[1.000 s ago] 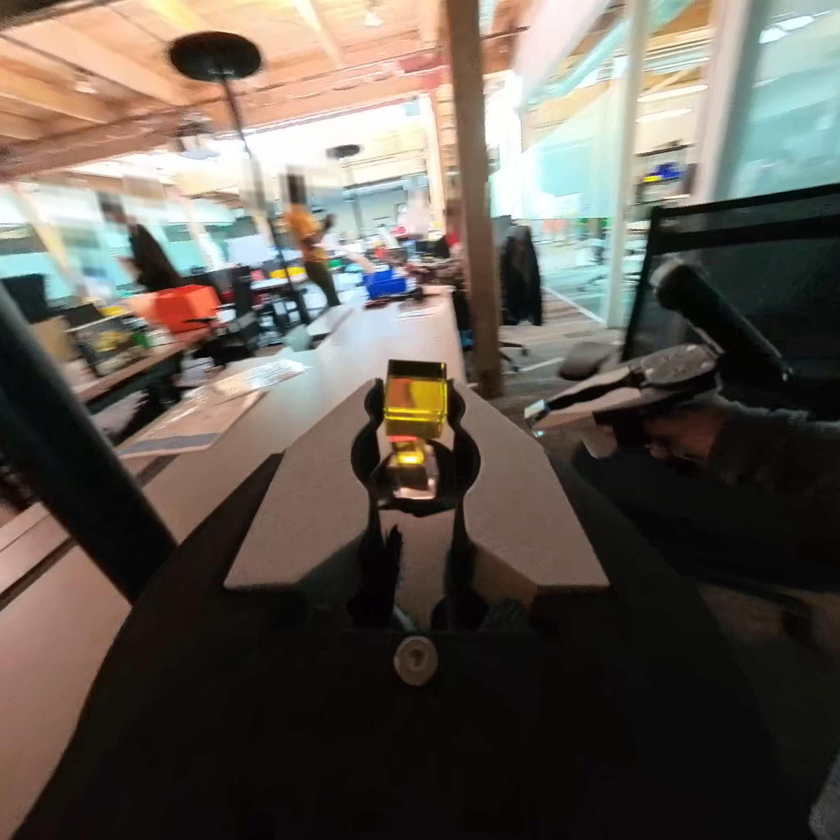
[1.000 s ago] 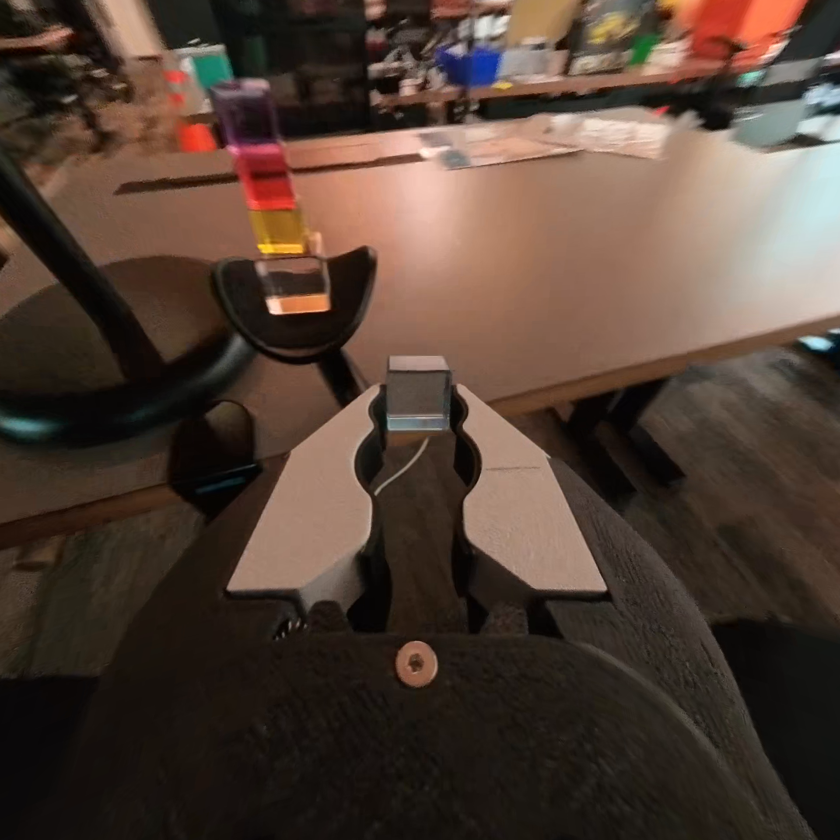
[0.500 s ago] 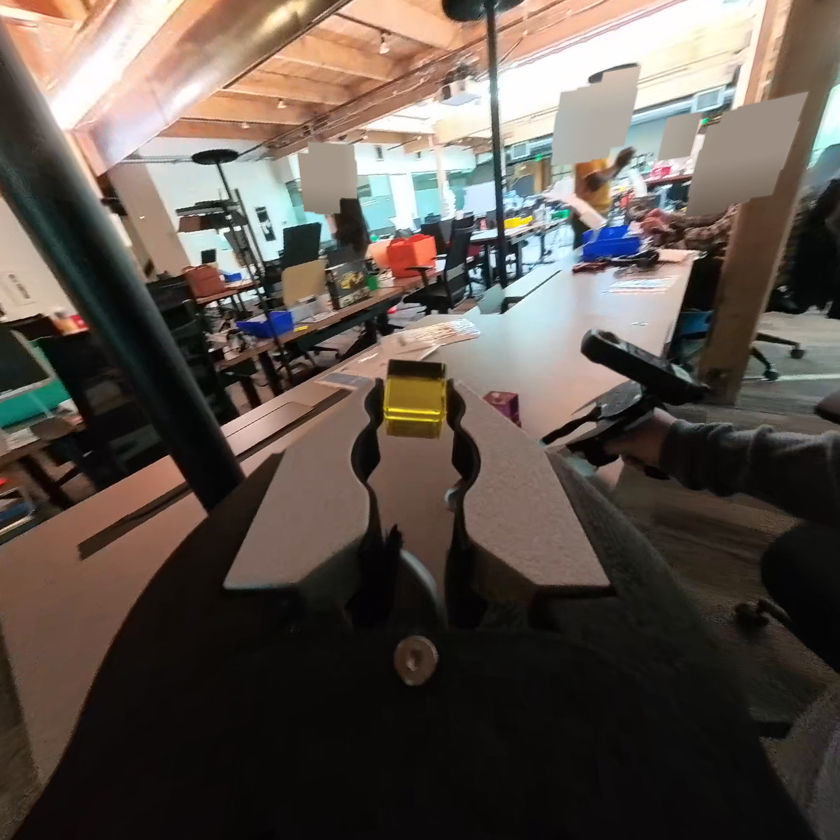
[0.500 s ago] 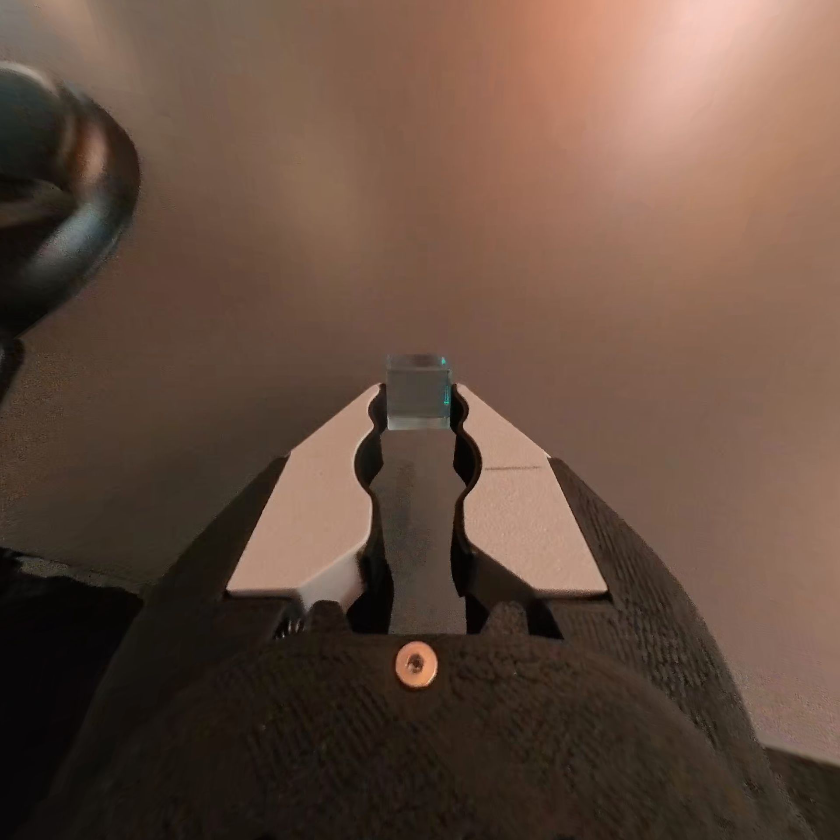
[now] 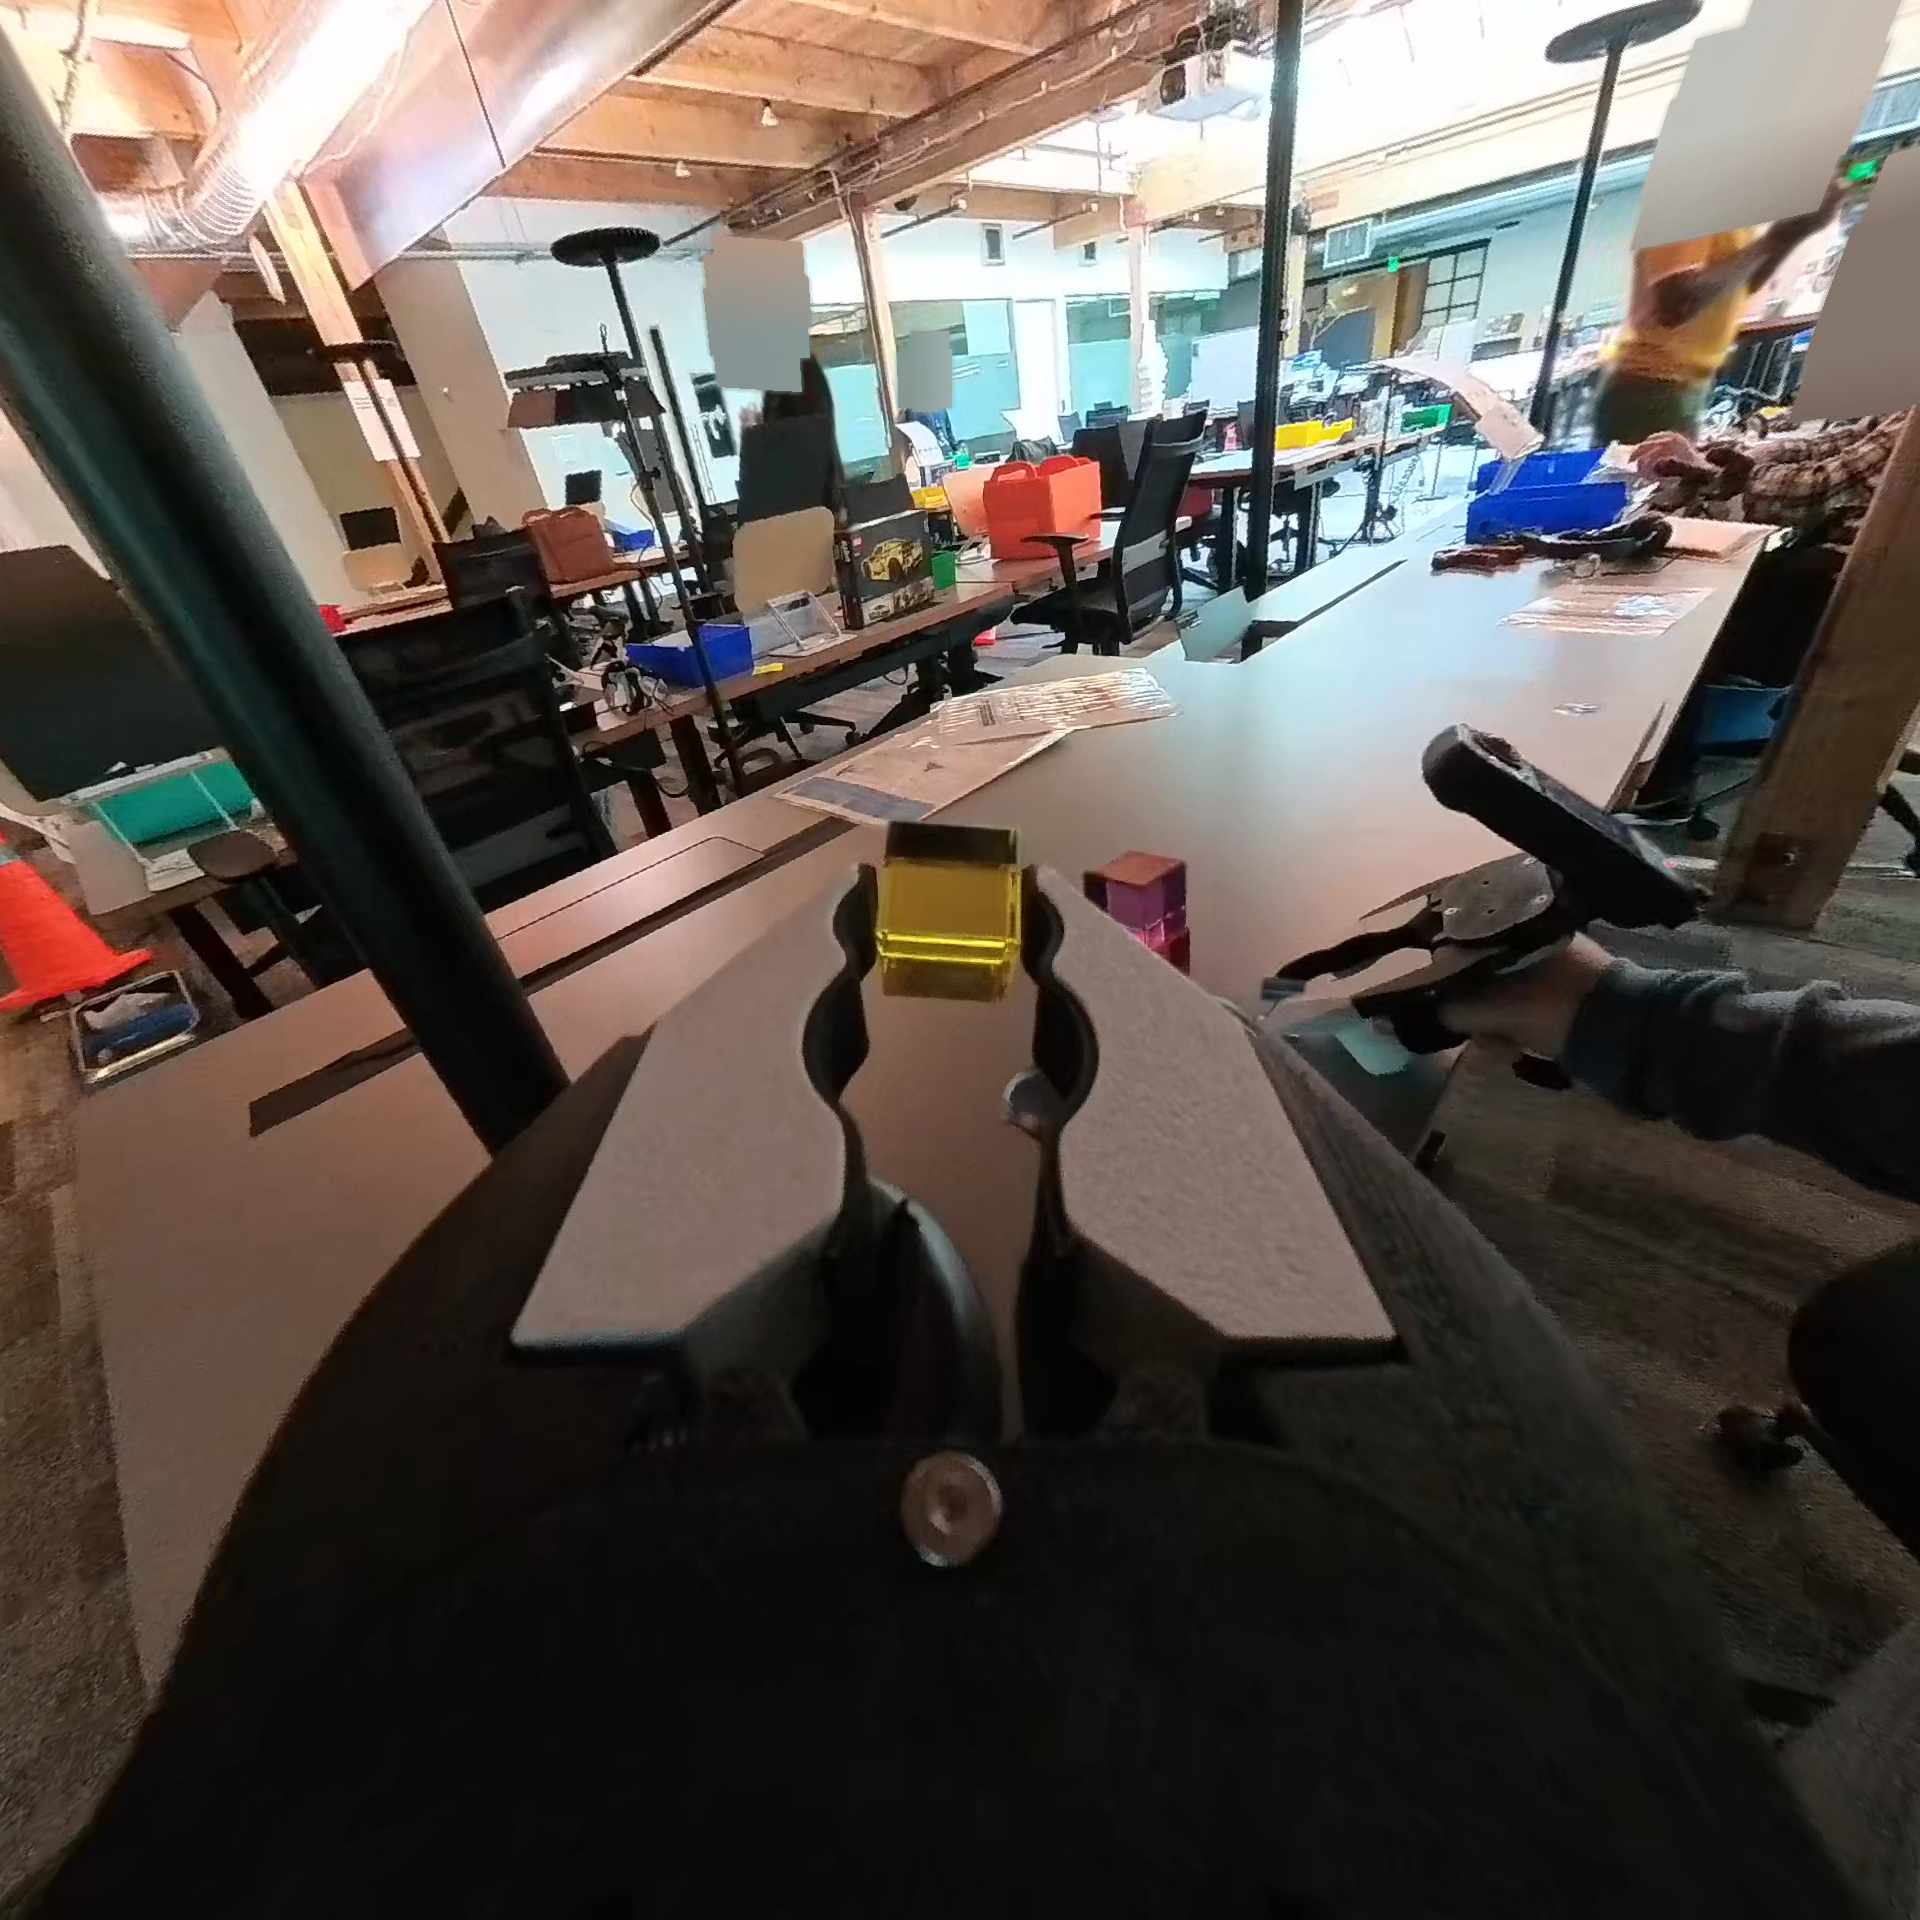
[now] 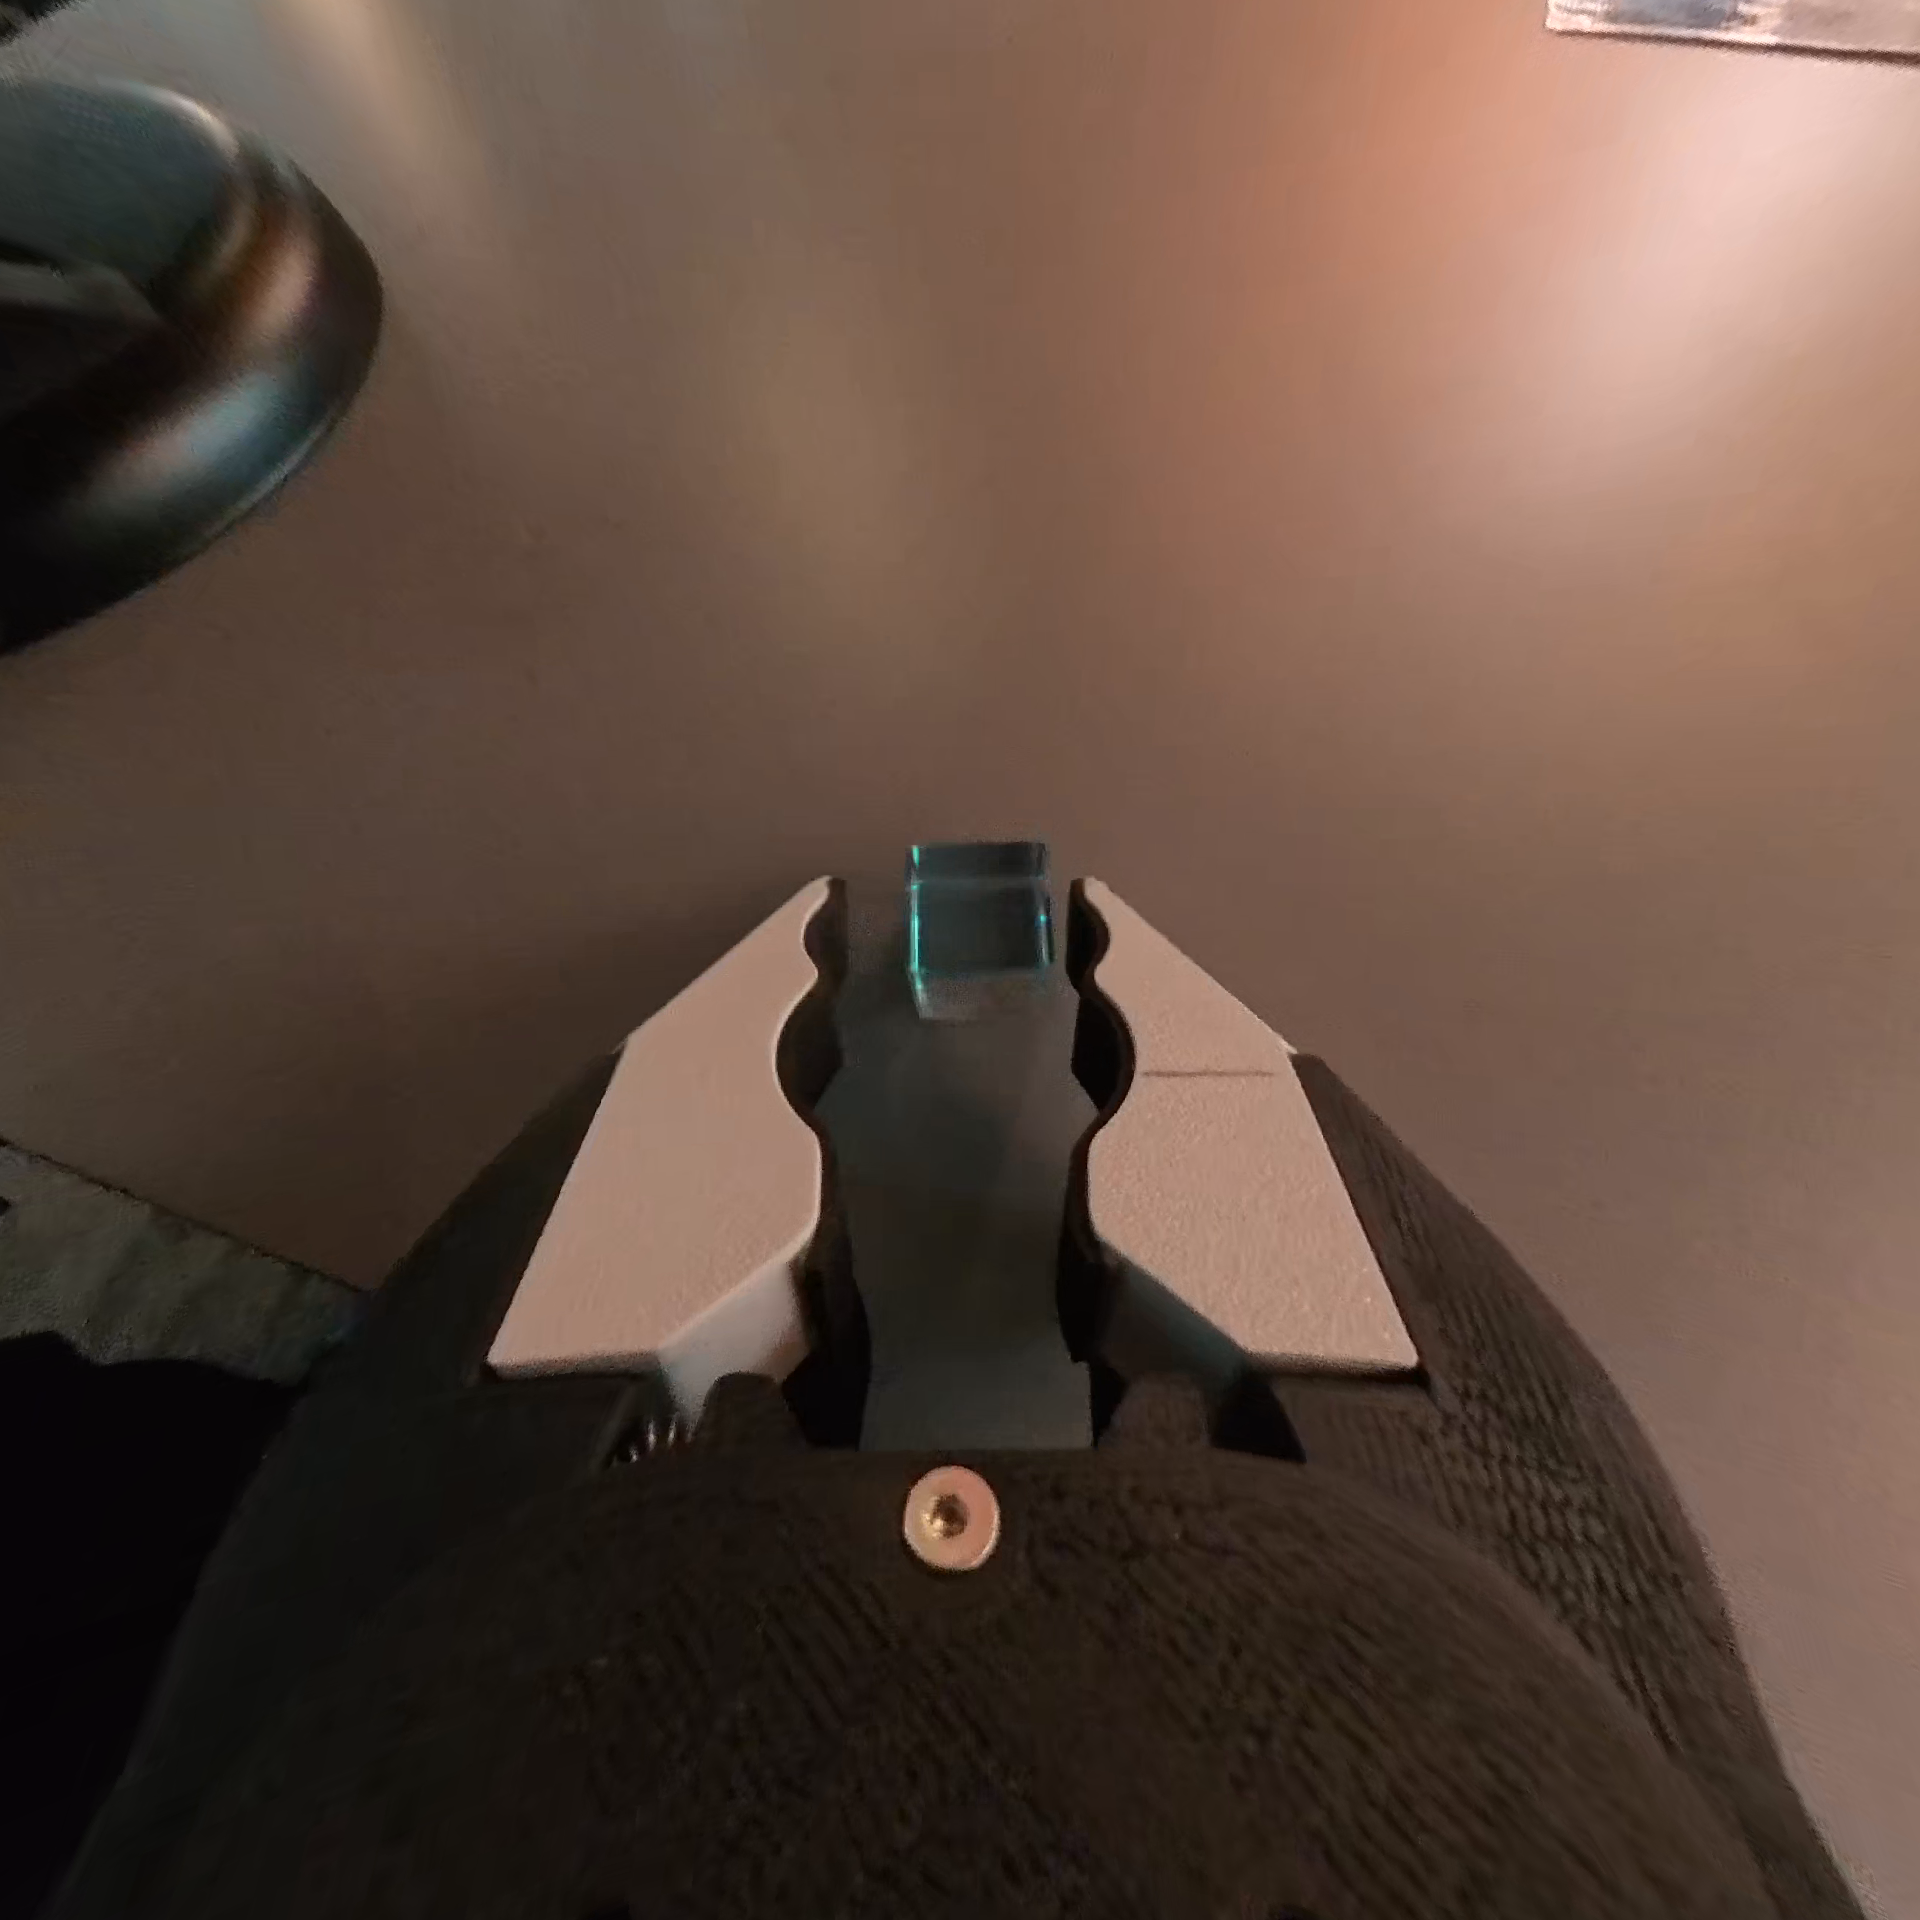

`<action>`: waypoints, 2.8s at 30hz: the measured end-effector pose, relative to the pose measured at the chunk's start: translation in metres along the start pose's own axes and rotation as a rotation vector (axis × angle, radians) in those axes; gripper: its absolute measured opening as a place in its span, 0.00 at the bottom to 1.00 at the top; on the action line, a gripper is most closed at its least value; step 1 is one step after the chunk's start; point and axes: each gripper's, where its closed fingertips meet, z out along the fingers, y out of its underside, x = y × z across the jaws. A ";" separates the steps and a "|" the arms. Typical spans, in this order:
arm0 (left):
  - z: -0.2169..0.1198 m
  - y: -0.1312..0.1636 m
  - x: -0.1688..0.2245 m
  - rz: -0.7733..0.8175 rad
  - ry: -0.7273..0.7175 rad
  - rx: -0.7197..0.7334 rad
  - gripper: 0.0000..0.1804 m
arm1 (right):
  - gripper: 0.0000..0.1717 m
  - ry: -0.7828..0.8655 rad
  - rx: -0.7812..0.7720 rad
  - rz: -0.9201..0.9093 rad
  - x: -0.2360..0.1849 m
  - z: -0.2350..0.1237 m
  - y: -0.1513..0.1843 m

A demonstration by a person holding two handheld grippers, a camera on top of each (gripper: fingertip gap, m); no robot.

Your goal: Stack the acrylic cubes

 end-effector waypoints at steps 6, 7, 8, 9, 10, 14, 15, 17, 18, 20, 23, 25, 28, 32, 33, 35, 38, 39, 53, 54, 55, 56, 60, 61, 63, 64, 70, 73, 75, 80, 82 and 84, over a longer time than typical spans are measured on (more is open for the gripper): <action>-0.013 0.007 -0.001 0.006 -0.025 -0.033 0.15 | 0.15 -0.035 -0.016 0.000 -0.004 -0.003 -0.013; -0.015 0.007 -0.001 0.004 -0.028 -0.032 0.15 | 0.15 -0.070 0.036 0.008 -0.011 -0.009 -0.030; -0.017 0.007 -0.002 0.001 -0.031 -0.030 0.15 | 0.15 -0.131 0.103 0.009 -0.022 -0.017 -0.054; -0.019 0.007 -0.003 0.001 -0.032 -0.026 0.15 | 0.15 -0.216 0.181 -0.001 -0.037 -0.027 -0.082; -0.021 0.006 -0.003 0.002 -0.033 -0.023 0.14 | 0.15 -0.318 0.259 -0.020 -0.056 -0.040 -0.111; -0.029 0.005 -0.002 0.000 -0.025 -0.010 0.14 | 0.15 -0.741 0.324 -0.183 -0.135 -0.087 -0.181; -0.030 0.005 -0.001 -0.004 -0.017 -0.009 0.14 | 0.15 -0.810 0.298 -0.240 -0.150 -0.093 -0.187; -0.034 0.005 0.002 -0.002 -0.009 -0.009 0.15 | 0.15 -0.903 0.237 -0.350 -0.175 -0.097 -0.191; -0.036 0.005 0.002 0.003 -0.008 -0.009 0.15 | 0.15 -0.934 0.198 -0.395 -0.185 -0.097 -0.190; -0.040 0.006 0.002 0.006 -0.007 -0.008 0.15 | 0.15 -0.971 0.126 -0.462 -0.197 -0.095 -0.186; -0.046 0.007 0.001 -0.007 -0.011 -0.005 0.14 | 0.15 -0.976 0.085 -0.511 -0.205 -0.091 -0.183; -0.050 0.008 0.000 -0.013 -0.013 -0.007 0.14 | 0.15 -0.969 0.074 -0.519 -0.206 -0.089 -0.183; -0.057 0.011 -0.001 -0.014 -0.019 -0.012 0.14 | 0.15 -0.947 0.070 -0.528 -0.204 -0.085 -0.182; -0.062 0.014 -0.002 -0.024 -0.020 -0.019 0.14 | 0.15 -0.941 0.051 -0.511 -0.203 -0.080 -0.180; -0.063 0.014 -0.002 -0.023 -0.020 -0.019 0.15 | 0.15 -0.938 0.048 -0.508 -0.203 -0.079 -0.179; -0.064 0.015 -0.002 -0.023 -0.021 -0.019 0.15 | 0.15 -0.935 0.044 -0.505 -0.202 -0.078 -0.178; -0.066 0.016 -0.002 -0.027 -0.026 -0.019 0.15 | 0.15 -0.921 0.038 -0.509 -0.199 -0.077 -0.177; -0.066 0.016 -0.003 -0.029 -0.030 -0.020 0.15 | 0.15 -0.917 0.036 -0.513 -0.198 -0.076 -0.176; -0.063 0.017 -0.001 -0.035 -0.029 -0.022 0.15 | 0.34 -0.889 0.108 -0.406 -0.194 -0.083 -0.189; -0.062 0.015 -0.001 -0.033 -0.030 -0.016 0.15 | 0.35 -0.869 0.159 -0.368 -0.193 -0.090 -0.199; -0.060 0.012 -0.002 -0.026 -0.032 -0.008 0.15 | 0.35 -0.839 0.217 -0.315 -0.193 -0.098 -0.212; -0.057 0.008 -0.002 -0.012 -0.034 0.001 0.15 | 0.34 -0.804 0.267 -0.250 -0.193 -0.106 -0.223; -0.041 -0.009 0.005 0.105 -0.033 0.042 0.14 | 0.25 -0.862 0.307 -0.023 -0.237 -0.137 -0.236; -0.037 -0.013 0.007 0.149 -0.037 0.055 0.15 | 0.25 -0.897 0.285 0.010 -0.253 -0.141 -0.231; -0.030 -0.021 0.014 0.241 -0.039 0.076 0.15 | 0.27 -0.941 0.233 0.050 -0.279 -0.141 -0.221; -0.027 -0.024 0.018 0.281 -0.037 0.085 0.15 | 0.29 -0.959 0.212 0.068 -0.289 -0.139 -0.216; -0.019 -0.028 0.035 0.408 -0.032 0.102 0.15 | 0.19 -1.103 0.161 0.200 -0.315 -0.141 -0.207; -0.018 -0.026 0.037 0.437 -0.041 0.103 0.15 | 0.15 -1.092 0.145 0.153 -0.314 -0.141 -0.203; -0.017 -0.025 0.037 0.428 -0.048 0.110 0.15 | 0.15 -1.069 0.151 0.122 -0.313 -0.141 -0.203; -0.020 -0.031 0.038 0.401 -0.059 0.157 0.20 | 0.14 -1.008 0.176 0.029 -0.302 -0.143 -0.205; -0.023 -0.031 0.033 0.390 -0.070 0.153 0.24 | 0.15 -0.945 0.210 -0.017 -0.287 -0.143 -0.211; -0.027 -0.031 0.025 0.377 -0.091 0.146 0.25 | 0.14 -0.869 0.232 -0.072 -0.269 -0.143 -0.218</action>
